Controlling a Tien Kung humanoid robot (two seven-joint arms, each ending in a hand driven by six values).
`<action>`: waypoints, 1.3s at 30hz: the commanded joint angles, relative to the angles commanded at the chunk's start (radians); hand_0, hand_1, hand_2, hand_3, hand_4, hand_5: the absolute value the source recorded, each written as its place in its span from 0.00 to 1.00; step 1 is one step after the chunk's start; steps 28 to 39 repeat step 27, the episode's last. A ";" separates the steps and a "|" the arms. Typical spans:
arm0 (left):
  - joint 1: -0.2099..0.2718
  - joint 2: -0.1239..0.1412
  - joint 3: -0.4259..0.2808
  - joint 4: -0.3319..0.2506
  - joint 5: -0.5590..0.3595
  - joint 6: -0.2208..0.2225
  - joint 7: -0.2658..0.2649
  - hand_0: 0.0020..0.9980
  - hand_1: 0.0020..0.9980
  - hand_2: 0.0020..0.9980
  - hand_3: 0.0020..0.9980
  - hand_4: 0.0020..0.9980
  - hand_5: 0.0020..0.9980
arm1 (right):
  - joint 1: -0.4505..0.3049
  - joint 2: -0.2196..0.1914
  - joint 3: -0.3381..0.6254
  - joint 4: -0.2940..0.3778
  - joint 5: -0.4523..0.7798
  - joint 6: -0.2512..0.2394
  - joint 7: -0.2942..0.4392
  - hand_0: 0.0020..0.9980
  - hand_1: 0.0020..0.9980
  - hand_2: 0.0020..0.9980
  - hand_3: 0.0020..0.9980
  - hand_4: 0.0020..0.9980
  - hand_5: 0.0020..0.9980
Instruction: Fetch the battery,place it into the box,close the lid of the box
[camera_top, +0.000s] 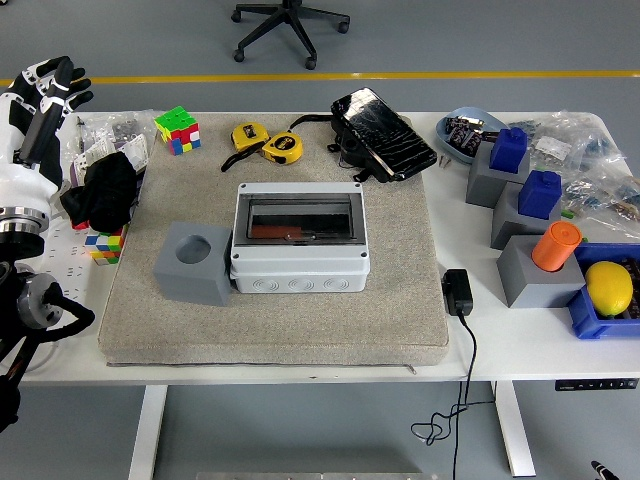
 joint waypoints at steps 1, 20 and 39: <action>0.000 0.000 0.002 0.000 -0.001 0.000 0.001 0.62 0.64 0.58 0.60 0.93 0.48 | 0.002 -0.001 -0.004 0.000 0.003 0.000 0.000 0.57 0.64 0.65 0.54 0.87 0.41; -0.018 -0.003 0.016 0.003 0.000 -0.006 0.010 0.62 0.64 0.58 0.60 0.93 0.48 | 0.015 -0.005 -0.021 0.001 0.009 0.000 0.001 0.57 0.64 0.65 0.54 0.87 0.41; -0.018 -0.004 0.017 0.002 0.002 -0.006 0.015 0.62 0.64 0.58 0.60 0.93 0.48 | 0.014 -0.003 -0.022 0.002 0.009 0.001 0.001 0.57 0.64 0.65 0.54 0.87 0.40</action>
